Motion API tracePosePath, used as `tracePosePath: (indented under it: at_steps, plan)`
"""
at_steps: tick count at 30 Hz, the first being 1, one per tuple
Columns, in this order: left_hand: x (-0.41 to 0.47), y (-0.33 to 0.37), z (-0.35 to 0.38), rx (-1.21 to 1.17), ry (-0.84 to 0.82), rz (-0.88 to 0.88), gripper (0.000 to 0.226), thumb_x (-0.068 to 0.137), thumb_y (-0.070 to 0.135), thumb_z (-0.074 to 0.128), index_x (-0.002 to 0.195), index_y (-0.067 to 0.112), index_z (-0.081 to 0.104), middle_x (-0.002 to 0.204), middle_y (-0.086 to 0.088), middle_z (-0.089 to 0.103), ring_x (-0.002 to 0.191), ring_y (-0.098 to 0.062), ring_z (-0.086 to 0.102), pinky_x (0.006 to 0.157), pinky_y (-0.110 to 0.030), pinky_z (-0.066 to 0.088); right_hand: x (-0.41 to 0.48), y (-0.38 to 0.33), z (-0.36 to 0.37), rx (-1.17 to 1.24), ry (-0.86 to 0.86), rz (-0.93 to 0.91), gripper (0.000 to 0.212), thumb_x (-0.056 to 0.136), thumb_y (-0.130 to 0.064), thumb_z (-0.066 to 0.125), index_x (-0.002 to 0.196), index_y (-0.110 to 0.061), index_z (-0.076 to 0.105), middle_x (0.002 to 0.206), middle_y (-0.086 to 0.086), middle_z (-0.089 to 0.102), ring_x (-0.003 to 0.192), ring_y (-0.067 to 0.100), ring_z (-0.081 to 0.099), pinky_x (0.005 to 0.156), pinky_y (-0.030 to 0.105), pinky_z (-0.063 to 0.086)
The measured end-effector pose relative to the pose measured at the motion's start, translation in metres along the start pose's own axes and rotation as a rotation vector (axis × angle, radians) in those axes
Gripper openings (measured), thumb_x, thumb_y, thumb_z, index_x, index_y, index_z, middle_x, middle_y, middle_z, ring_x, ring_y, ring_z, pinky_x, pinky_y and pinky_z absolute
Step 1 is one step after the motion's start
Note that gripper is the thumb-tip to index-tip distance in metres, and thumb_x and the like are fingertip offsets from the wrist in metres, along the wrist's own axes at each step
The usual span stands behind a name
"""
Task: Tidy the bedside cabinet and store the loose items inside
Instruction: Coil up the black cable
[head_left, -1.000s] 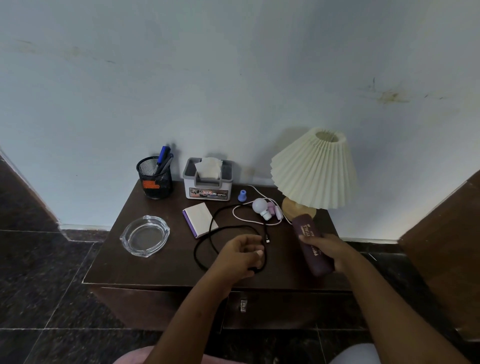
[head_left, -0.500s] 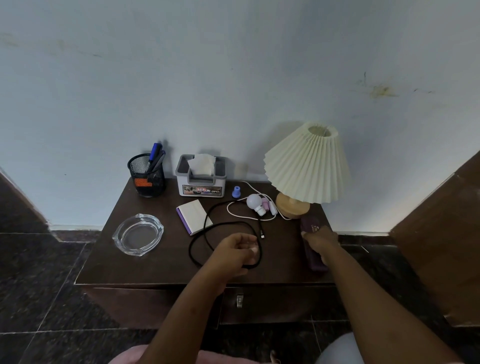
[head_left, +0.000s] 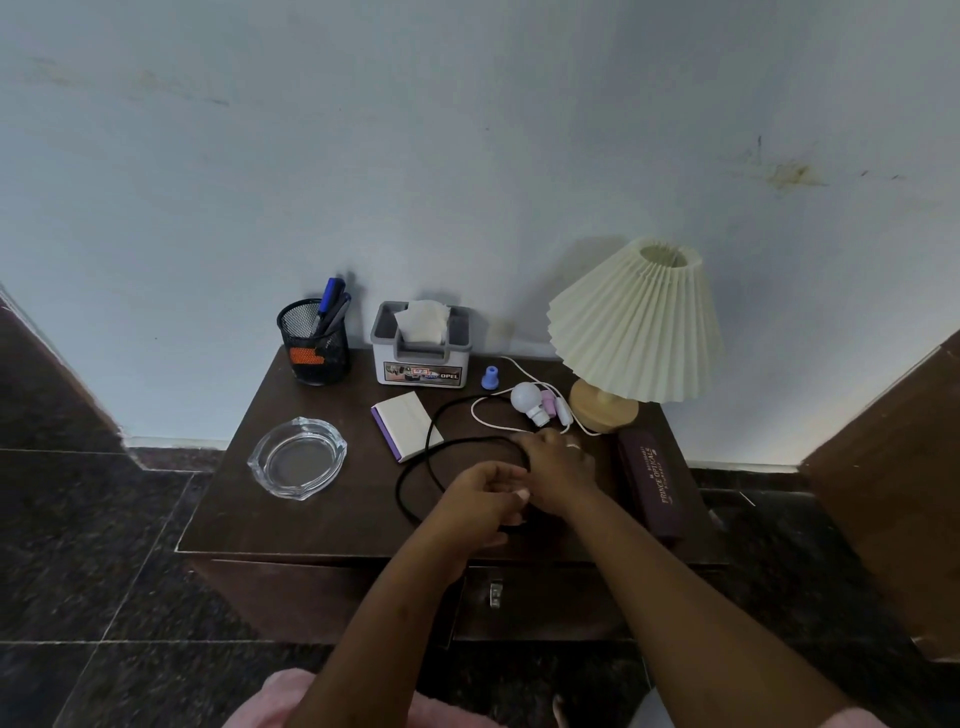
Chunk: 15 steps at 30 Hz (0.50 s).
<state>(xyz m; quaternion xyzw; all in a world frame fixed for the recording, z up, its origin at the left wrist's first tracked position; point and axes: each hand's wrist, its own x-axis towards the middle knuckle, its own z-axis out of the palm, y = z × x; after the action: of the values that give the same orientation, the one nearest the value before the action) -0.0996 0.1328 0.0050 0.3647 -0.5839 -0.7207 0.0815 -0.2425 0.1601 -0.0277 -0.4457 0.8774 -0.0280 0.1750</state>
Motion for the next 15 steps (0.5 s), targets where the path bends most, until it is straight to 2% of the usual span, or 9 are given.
tracePosePath:
  at_steps: [3, 7, 10, 15]
  plan:
    - [0.001, -0.001, -0.005, 0.005, 0.018, -0.009, 0.016, 0.09, 0.016, 0.058, 0.103, 0.025, 0.06, 0.09, 0.007, 0.062, 0.074, -0.006, 0.059, 0.065, -0.022, 0.047, 0.0, -0.011, 0.008, -0.048, -0.078, -0.054, 0.052, 0.088, -0.041, 0.053, 0.137, -0.035, 0.037, 0.141, 0.007, 0.032, 0.134, 0.035, 0.029, 0.105, 0.052, 0.027]
    - [0.002, -0.001, -0.01, -0.007, 0.037, 0.001, 0.015, 0.09, 0.015, 0.058, 0.097, 0.028, 0.061, 0.091, 0.007, 0.063, 0.074, -0.008, 0.059, 0.063, -0.023, 0.046, 0.001, -0.015, 0.012, 0.025, -0.022, -0.024, 0.048, 0.089, -0.034, 0.055, 0.134, -0.024, 0.042, 0.139, 0.011, 0.033, 0.127, 0.037, 0.035, 0.102, 0.044, 0.037]
    - [0.002, -0.001, -0.011, -0.016, 0.045, 0.01, 0.015, 0.09, 0.016, 0.058, 0.095, 0.03, 0.06, 0.091, 0.009, 0.063, 0.076, -0.008, 0.059, 0.062, -0.023, 0.044, 0.001, -0.01, 0.012, 0.065, 0.03, 0.046, 0.051, 0.089, -0.032, 0.058, 0.135, -0.023, 0.039, 0.141, 0.012, 0.029, 0.129, 0.038, 0.032, 0.102, 0.044, 0.039]
    - [0.002, 0.001, -0.009, -0.013, 0.039, 0.017, 0.016, 0.09, 0.016, 0.058, 0.094, 0.032, 0.059, 0.089, 0.012, 0.06, 0.075, -0.006, 0.059, 0.065, -0.023, 0.046, 0.005, -0.002, 0.013, 0.138, 0.049, 0.144, 0.064, 0.088, -0.031, 0.061, 0.142, -0.022, 0.028, 0.148, 0.017, 0.018, 0.131, 0.041, 0.031, 0.104, 0.042, 0.034]
